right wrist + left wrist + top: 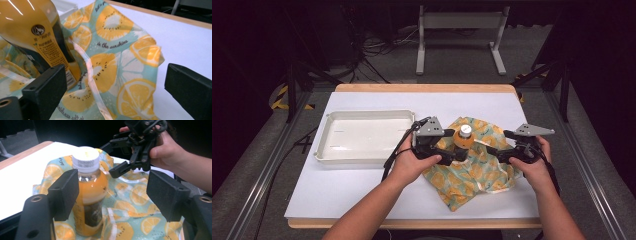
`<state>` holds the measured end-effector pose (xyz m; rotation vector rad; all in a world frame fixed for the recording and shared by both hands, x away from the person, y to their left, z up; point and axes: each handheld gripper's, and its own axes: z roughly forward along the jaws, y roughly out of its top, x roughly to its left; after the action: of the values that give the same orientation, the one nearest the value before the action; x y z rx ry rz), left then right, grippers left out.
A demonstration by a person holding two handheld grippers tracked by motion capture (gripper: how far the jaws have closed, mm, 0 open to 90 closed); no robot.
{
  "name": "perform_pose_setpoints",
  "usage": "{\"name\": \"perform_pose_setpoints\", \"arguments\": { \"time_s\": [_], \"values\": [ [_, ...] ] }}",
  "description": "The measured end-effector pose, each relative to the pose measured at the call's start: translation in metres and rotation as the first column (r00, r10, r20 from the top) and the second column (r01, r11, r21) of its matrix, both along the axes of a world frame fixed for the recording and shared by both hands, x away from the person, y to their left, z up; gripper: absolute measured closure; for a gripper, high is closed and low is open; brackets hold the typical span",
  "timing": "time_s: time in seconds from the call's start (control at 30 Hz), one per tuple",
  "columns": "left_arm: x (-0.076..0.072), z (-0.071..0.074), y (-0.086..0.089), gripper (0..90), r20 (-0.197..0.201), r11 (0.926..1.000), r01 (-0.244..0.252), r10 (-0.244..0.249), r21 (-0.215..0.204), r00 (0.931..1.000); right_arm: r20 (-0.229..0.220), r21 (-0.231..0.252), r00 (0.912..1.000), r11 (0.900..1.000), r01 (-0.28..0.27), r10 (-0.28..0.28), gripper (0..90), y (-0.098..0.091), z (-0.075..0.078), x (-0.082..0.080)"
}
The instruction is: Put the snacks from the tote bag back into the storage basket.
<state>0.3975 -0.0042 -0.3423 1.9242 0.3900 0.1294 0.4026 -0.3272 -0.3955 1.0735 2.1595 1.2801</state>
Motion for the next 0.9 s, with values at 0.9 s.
{"name": "perform_pose_setpoints", "arguments": {
  "time_s": [0.9],
  "values": [
    [0.050, -0.013, -0.013, 24.8, -0.022, 0.9949, 0.053, -0.055, -0.085, 0.9983, 0.083, 0.059, 0.9949, 0.9962, -0.063, 0.058, 7.2, -0.018, 0.016, -0.013]
  ]
}}
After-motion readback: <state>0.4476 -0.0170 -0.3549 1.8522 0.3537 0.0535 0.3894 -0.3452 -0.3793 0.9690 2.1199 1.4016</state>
